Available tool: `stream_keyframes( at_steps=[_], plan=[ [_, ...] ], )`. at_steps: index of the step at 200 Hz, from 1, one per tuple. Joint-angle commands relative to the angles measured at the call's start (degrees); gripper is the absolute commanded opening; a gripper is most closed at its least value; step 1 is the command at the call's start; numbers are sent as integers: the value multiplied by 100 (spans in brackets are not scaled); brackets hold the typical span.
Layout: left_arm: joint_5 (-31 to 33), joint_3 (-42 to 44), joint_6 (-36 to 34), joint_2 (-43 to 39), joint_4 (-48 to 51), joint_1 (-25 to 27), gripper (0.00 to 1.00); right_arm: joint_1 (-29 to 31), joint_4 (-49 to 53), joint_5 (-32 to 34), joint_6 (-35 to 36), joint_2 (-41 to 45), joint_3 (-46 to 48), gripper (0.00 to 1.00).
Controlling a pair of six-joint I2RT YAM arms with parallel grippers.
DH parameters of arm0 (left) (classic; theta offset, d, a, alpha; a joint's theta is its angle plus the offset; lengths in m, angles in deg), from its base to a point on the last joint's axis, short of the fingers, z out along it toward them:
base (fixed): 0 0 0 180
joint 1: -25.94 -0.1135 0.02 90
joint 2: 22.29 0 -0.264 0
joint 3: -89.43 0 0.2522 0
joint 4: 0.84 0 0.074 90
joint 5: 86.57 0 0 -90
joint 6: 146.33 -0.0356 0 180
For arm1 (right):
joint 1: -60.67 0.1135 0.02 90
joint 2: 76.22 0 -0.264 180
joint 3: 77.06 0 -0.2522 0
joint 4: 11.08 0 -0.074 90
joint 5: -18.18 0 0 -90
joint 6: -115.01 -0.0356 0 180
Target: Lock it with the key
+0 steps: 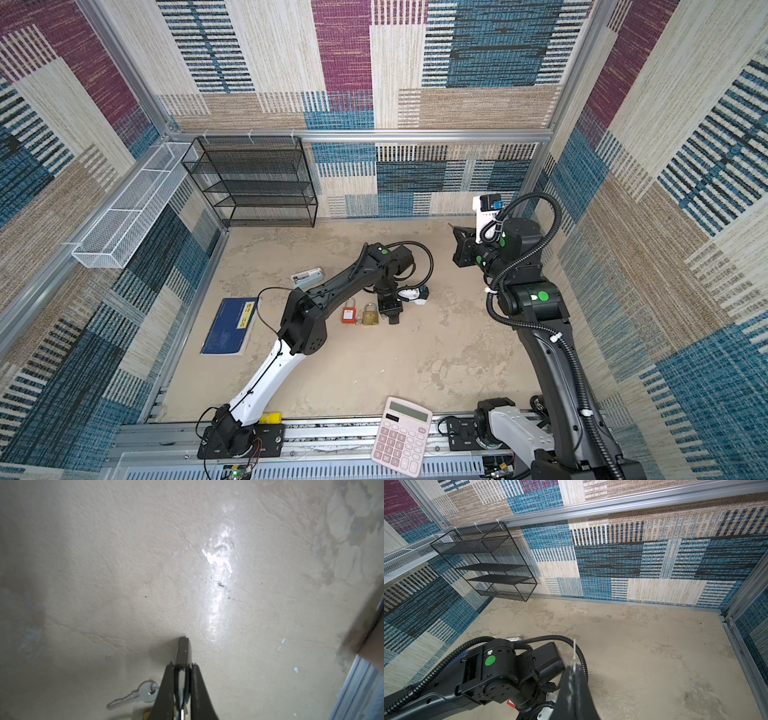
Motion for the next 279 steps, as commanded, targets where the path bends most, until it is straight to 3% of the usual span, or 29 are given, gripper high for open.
stream_keyframes(
  at_steps=[1, 20, 119, 195, 236, 249, 261, 279],
  plan=[
    [250, -88, -139, 99, 8, 8, 6, 9, -67, -75, -7, -3, 22, 0],
    [396, -160, -114, 85, 2, 8, 23, 9, -84, -87, -13, -10, 50, 0],
    [623, -170, -141, -64, -277, 60, 54, 7, -31, -138, 13, -17, 17, 0],
    [705, -155, -80, -170, -441, 69, 63, 9, 3, -185, 22, -61, -48, 0],
    [575, -142, 300, -358, -622, 13, 61, 0, -15, -20, -84, -31, 43, 0],
    [308, 190, 480, -674, -1016, -69, 62, -9, -104, -10, -215, -4, 201, 0],
    [226, 842, 620, -1134, -1640, -146, 69, -9, -186, 7, -391, 3, 373, 0],
    [220, 1837, 778, -1879, -2637, -269, 70, -22, -452, 13, -757, 138, 738, 0]
  ],
)
